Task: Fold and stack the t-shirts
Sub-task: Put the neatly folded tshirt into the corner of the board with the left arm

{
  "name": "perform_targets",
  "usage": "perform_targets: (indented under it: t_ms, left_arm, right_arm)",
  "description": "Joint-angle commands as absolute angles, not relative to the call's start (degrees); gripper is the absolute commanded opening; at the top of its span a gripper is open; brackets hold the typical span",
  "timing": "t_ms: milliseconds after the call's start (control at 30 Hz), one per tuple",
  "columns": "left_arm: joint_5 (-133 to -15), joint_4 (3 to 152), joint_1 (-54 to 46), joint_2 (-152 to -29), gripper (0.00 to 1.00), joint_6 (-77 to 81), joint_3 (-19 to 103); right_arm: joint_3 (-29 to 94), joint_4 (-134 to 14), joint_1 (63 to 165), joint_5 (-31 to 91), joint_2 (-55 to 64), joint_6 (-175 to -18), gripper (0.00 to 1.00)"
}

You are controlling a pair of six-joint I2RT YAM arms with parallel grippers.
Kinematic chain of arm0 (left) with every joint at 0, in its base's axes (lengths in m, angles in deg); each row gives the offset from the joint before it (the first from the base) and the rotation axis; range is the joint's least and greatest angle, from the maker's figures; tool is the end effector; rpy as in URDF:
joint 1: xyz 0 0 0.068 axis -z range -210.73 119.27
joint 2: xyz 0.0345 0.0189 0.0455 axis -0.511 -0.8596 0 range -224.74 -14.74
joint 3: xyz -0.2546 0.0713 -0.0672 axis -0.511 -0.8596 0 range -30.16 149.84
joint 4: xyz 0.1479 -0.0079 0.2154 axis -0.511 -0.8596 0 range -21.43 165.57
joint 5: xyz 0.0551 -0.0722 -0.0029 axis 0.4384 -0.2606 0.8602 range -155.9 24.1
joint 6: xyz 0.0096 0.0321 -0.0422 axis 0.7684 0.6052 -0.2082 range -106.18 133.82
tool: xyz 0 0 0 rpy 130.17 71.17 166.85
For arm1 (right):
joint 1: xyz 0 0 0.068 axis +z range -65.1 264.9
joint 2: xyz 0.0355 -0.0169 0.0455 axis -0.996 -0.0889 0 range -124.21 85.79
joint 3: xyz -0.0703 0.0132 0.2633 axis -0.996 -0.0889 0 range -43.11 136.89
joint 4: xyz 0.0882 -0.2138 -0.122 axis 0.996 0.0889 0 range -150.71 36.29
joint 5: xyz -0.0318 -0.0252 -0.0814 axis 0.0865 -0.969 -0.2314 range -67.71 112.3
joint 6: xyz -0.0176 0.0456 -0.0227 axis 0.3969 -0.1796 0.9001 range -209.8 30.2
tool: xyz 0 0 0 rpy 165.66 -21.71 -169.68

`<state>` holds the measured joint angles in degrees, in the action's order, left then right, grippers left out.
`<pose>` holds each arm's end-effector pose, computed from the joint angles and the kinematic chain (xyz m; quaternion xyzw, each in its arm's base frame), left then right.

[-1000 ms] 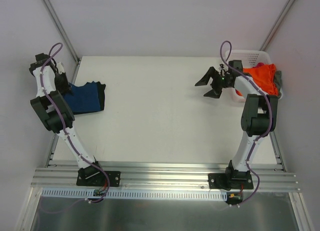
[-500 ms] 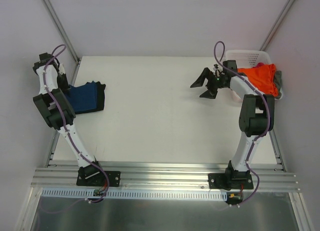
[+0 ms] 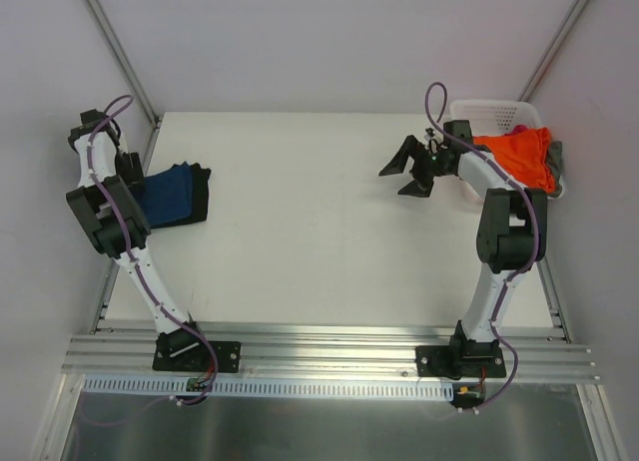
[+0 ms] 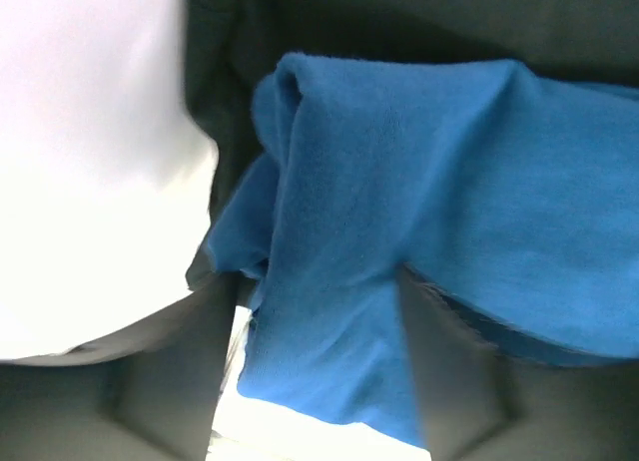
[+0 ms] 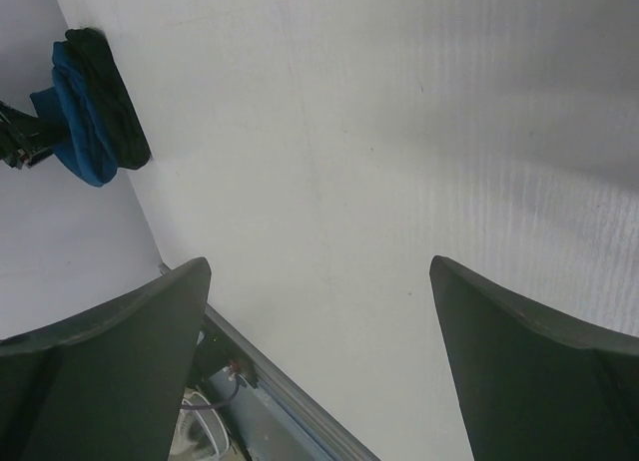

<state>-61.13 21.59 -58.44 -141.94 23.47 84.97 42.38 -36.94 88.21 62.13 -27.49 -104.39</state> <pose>0.4201 0.2240 0.2312 -0.1619 0.9639 0.1050 0.1834 0.4301 0.0477 0.2155 -0.0245 0.8945 0.3658 0.2557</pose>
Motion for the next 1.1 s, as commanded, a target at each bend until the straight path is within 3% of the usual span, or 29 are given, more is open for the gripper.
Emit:
perform_targets:
  t_ms: [0,67,100,200,367,567,700,833,933,1067]
  left_arm:
    - [-56.4,22.1,-58.3,-140.3,0.68,24.1,84.8]
    - [-55.4,22.7,-58.2,-139.7,0.78,24.0,85.1]
    - [-55.2,22.9,-58.1,-139.4,0.9,23.7,85.3]
    - [-53.2,23.9,-56.8,-137.4,0.99,23.7,86.1]
    - [-52.2,24.5,-51.8,-129.9,0.99,23.9,87.4]
    - [-49.6,27.7,-37.3,-117.9,0.99,23.7,87.2]
    - [-56.5,28.5,-32.1,-113.4,0.99,15.1,84.6]
    - [-65.7,28.5,-28.2,-113.2,0.99,5.6,82.6]
    - [-76.1,29.4,-26.1,-118.6,0.99,5.3,94.2]
    - [-75.2,32.2,-22.2,-124.6,0.99,7.8,104.9]
  right_arm:
    - [44.7,-36.7,88.5,61.3,-24.7,-101.6,0.97]
    - [45.8,-34.5,88.2,59.6,-24.7,-99.6,0.97]
    - [46.4,-33.6,88.2,58.1,-24.7,-97.5,0.97]
    - [47.9,-31.4,87.8,56.3,-24.4,-94.0,0.97]
    - [50.0,-28.7,87.0,53.2,-22.7,-90.2,0.97]
    - [54.0,-21.5,81.9,54.4,-18.5,-84.0,0.97]
    - [61.6,-10.9,80.5,42.3,-17.6,-80.5,0.97]
    - [58.6,-11.0,80.2,33.7,-10.7,-81.9,0.97]
    - [59.1,-11.1,80.2,29.6,-6.3,-81.8,0.97]
    - [61.0,-10.1,80.2,25.1,-1.8,-79.3,0.97]
